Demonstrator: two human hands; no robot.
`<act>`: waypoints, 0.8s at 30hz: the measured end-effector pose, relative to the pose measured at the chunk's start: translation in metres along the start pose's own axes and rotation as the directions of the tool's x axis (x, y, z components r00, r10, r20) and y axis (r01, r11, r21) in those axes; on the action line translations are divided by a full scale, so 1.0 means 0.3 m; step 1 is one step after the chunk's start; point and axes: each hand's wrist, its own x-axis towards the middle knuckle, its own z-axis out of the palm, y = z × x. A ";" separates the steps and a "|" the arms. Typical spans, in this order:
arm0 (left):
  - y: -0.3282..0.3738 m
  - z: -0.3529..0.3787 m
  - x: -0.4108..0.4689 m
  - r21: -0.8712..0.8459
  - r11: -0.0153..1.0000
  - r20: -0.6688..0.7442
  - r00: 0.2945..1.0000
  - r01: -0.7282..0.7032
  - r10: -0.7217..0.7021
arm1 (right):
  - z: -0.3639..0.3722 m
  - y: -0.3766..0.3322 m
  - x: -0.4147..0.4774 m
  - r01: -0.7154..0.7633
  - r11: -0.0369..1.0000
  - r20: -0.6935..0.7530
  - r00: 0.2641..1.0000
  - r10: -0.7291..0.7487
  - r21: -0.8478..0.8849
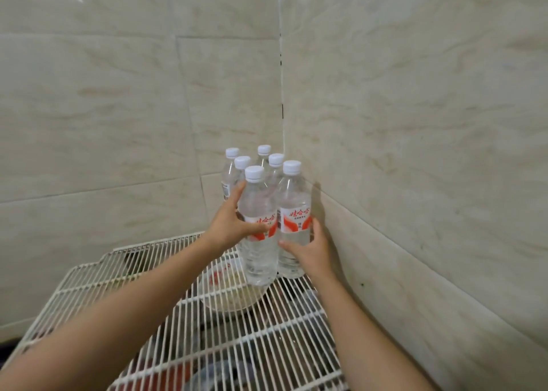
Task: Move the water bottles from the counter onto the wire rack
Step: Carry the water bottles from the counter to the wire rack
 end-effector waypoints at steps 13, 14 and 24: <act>-0.041 0.008 -0.068 0.113 0.993 -0.171 0.985 0.038 -0.019 | 0.050 0.007 -0.040 0.416 0.697 -0.313 0.677 -0.666 -0.583; -0.054 -0.001 -0.086 0.148 0.986 -0.193 0.980 0.075 -0.046 | 0.059 -0.008 -0.043 0.500 0.562 -0.243 0.565 -0.788 -0.659; -0.184 -0.245 -0.435 0.497 0.770 -0.357 0.903 0.400 -0.239 | 0.234 -0.017 -0.198 0.828 0.268 0.817 0.547 -0.185 -0.494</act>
